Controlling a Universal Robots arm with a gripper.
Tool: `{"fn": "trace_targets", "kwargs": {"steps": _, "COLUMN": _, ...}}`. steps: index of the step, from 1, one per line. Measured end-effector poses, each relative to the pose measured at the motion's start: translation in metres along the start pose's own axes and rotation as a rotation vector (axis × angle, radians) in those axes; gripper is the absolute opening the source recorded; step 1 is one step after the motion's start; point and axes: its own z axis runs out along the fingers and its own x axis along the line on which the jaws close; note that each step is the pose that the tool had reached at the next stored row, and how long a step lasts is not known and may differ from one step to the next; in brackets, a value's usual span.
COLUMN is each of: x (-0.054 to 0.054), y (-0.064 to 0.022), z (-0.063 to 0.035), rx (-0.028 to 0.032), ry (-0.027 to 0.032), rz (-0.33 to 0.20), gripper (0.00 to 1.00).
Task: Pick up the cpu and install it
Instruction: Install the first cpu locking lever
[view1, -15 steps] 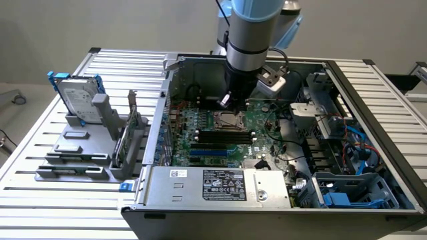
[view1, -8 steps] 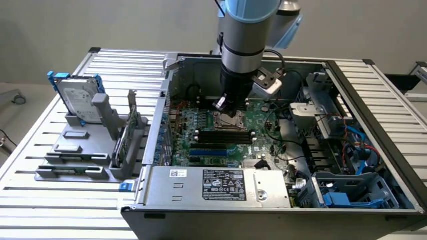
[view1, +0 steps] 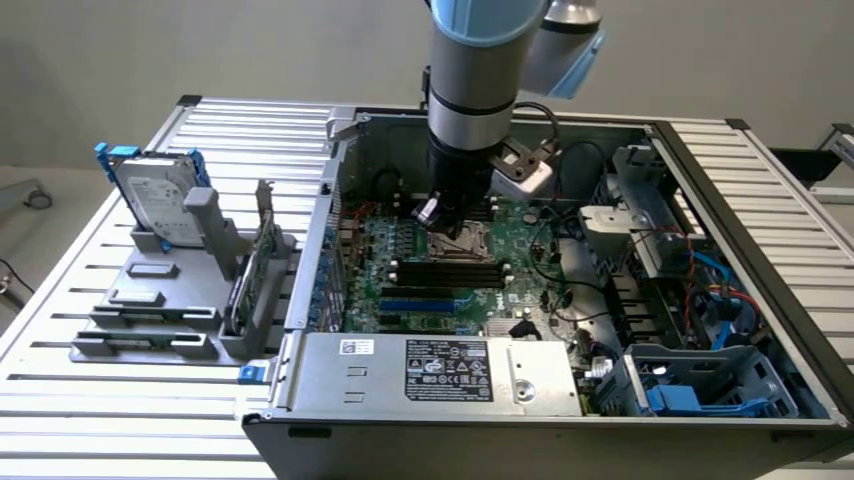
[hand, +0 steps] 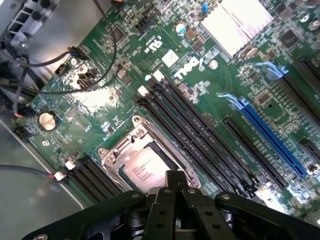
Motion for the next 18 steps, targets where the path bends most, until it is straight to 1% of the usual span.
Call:
{"fn": "trace_targets", "kwargs": {"steps": 4, "x": -0.004, "y": 0.0041, "z": -0.0106, "rx": 0.0016, "ry": -0.0017, "rz": 0.006, "gripper": 0.11}}
{"fn": "trace_targets", "kwargs": {"steps": 7, "x": -0.008, "y": 0.0074, "z": -0.0127, "rx": 0.0028, "ry": -0.003, "rz": 0.007, "gripper": 0.11}}
{"fn": "trace_targets", "kwargs": {"steps": 9, "x": -0.012, "y": 0.008, "z": -0.0132, "rx": 0.0032, "ry": -0.0034, "rz": 0.007, "gripper": 0.11}}
{"fn": "trace_targets", "kwargs": {"steps": 13, "x": -0.018, "y": 0.0057, "z": -0.0137, "rx": 0.0038, "ry": -0.004, "rz": 0.007, "gripper": 0.11}}
{"fn": "trace_targets", "kwargs": {"steps": 18, "x": -0.022, "y": 0.0013, "z": -0.0138, "rx": 0.0038, "ry": -0.004, "rz": 0.008, "gripper": 0.11}}
